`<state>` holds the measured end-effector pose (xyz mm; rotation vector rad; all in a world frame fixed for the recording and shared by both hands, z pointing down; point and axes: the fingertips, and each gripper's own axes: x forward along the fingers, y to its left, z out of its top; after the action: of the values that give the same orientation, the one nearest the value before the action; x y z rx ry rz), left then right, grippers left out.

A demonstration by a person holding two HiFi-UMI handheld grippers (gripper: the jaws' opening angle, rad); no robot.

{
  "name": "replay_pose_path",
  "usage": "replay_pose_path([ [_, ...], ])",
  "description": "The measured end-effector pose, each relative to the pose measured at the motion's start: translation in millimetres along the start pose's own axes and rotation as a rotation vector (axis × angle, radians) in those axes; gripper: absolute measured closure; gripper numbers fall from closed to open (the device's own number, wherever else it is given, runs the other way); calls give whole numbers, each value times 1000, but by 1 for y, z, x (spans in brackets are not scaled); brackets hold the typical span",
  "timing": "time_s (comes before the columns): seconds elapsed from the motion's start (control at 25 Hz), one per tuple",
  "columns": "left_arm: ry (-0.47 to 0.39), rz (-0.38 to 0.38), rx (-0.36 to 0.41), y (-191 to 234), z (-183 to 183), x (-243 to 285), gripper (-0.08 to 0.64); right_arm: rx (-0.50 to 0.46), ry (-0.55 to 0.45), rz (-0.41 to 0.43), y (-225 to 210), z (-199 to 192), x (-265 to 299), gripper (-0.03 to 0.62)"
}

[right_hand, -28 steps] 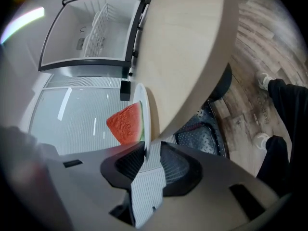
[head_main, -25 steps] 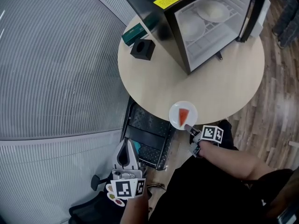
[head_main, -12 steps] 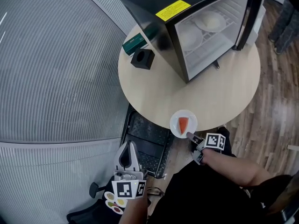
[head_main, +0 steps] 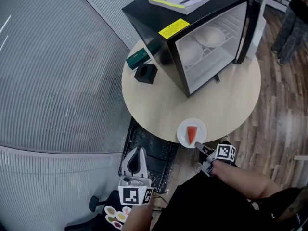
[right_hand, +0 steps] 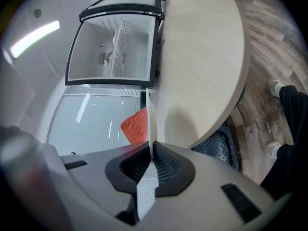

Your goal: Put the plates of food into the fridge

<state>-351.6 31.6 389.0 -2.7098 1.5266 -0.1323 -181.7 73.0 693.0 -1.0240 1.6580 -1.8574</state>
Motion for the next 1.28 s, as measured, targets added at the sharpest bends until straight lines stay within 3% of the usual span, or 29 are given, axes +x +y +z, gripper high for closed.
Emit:
replay_pose_path([
  [0.44, -61, -53, -8, -35, 26, 23, 558, -77, -77, 36, 31, 46, -35, 574],
  [0.88, -95, -112, -3, -74, 48, 52, 558, -24, -133, 102, 53, 77, -63, 574],
  [1.28, -129, -157, -5, -104, 65, 84, 558, -73, -191, 115, 64, 123, -92, 574],
])
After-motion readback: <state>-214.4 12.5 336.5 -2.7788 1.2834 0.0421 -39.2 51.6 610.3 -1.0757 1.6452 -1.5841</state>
